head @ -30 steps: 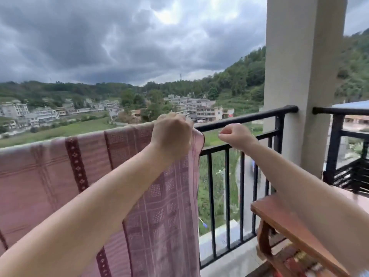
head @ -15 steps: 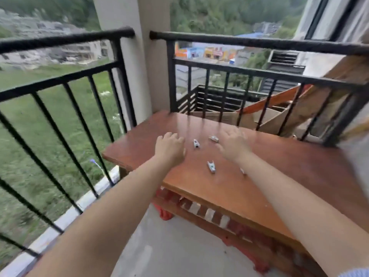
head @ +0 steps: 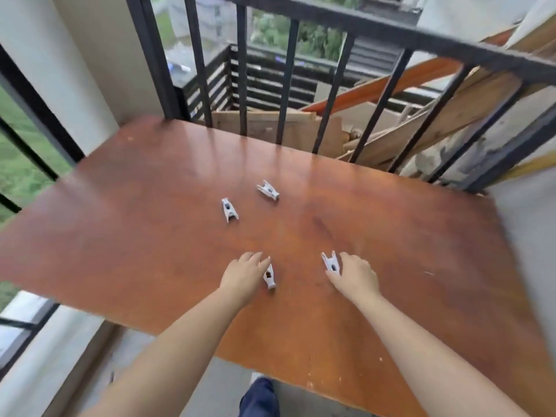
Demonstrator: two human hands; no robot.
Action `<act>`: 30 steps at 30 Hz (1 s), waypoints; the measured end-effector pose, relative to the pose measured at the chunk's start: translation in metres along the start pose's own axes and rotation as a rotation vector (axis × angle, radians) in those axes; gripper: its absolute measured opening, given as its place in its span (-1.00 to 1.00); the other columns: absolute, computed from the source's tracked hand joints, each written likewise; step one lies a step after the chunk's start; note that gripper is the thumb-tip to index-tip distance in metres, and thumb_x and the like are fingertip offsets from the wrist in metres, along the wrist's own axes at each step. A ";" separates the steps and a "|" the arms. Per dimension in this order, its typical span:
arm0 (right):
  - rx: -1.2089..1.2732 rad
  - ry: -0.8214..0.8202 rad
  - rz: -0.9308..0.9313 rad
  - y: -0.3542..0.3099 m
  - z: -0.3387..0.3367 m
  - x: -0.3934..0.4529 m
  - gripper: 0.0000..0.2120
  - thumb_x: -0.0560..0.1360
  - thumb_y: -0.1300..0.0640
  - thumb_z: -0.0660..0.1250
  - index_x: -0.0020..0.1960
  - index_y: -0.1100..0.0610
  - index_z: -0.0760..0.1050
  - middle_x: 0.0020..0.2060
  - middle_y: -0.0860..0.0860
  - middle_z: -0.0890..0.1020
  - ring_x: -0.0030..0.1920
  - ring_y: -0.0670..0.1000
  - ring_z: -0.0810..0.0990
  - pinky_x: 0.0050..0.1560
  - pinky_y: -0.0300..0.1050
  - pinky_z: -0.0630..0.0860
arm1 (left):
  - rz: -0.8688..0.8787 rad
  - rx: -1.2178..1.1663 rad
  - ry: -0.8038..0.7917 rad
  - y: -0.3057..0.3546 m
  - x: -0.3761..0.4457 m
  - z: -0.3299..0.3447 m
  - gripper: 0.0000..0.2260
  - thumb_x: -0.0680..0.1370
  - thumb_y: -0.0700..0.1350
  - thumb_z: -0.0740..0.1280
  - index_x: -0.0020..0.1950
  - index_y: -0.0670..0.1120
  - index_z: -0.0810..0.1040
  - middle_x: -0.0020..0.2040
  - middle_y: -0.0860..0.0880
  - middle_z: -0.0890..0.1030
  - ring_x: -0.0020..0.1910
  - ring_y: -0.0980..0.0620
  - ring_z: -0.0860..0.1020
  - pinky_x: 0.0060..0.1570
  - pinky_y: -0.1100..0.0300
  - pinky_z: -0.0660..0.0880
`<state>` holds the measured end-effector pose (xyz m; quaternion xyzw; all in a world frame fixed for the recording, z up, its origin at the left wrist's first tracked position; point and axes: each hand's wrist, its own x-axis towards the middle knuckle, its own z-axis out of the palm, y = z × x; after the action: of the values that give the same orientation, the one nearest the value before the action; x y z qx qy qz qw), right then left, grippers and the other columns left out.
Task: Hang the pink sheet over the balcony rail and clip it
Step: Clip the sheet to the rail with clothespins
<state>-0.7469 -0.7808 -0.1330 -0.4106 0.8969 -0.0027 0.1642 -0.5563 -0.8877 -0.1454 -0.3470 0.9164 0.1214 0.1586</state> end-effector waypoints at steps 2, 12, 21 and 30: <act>0.002 -0.006 0.046 -0.002 0.010 0.019 -0.52 0.40 -0.15 0.28 0.17 0.15 0.38 0.11 0.12 0.53 0.16 0.17 0.46 0.08 0.00 0.43 | 0.099 0.001 -0.052 -0.009 0.022 0.006 -0.42 0.52 -0.34 0.13 0.48 -0.03 0.03 0.53 -0.04 0.02 0.50 -0.04 0.02 0.37 0.07 0.22; -0.180 -0.012 0.007 -0.020 0.027 0.072 -0.74 0.46 0.01 0.23 0.02 0.16 0.49 0.03 0.09 0.59 0.14 0.13 0.46 0.10 -0.02 0.32 | 0.241 -0.018 -0.123 -0.033 0.075 0.011 -0.63 0.52 -0.23 0.18 0.33 -0.10 0.32 0.25 -0.11 0.40 0.24 -0.12 0.36 0.14 0.04 0.36; 0.051 -0.091 -0.466 -0.108 -0.023 0.062 -0.77 0.42 0.21 0.29 0.04 0.27 0.50 0.02 0.18 0.54 0.10 0.17 0.50 0.03 -0.09 0.38 | -0.278 -0.524 0.254 -0.068 0.017 -0.025 -0.69 0.50 -0.10 0.26 0.21 -0.19 0.47 0.12 -0.18 0.47 0.16 -0.13 0.42 0.12 0.14 0.33; 0.294 -0.178 -1.185 -0.254 -0.079 -0.085 -0.70 0.29 0.15 0.35 -0.02 0.28 0.58 -0.09 0.19 0.61 0.01 0.14 0.54 -0.06 -0.23 0.36 | -0.879 -0.652 0.701 -0.083 -0.213 -0.062 -0.63 0.32 0.03 0.42 -0.02 -0.21 0.58 -0.09 -0.17 0.61 -0.05 -0.10 0.51 -0.24 0.24 0.20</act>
<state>-0.5316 -0.8966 0.0022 -0.8107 0.4895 -0.1828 0.2641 -0.3622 -0.8413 -0.0173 -0.7389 0.6026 0.1967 -0.2286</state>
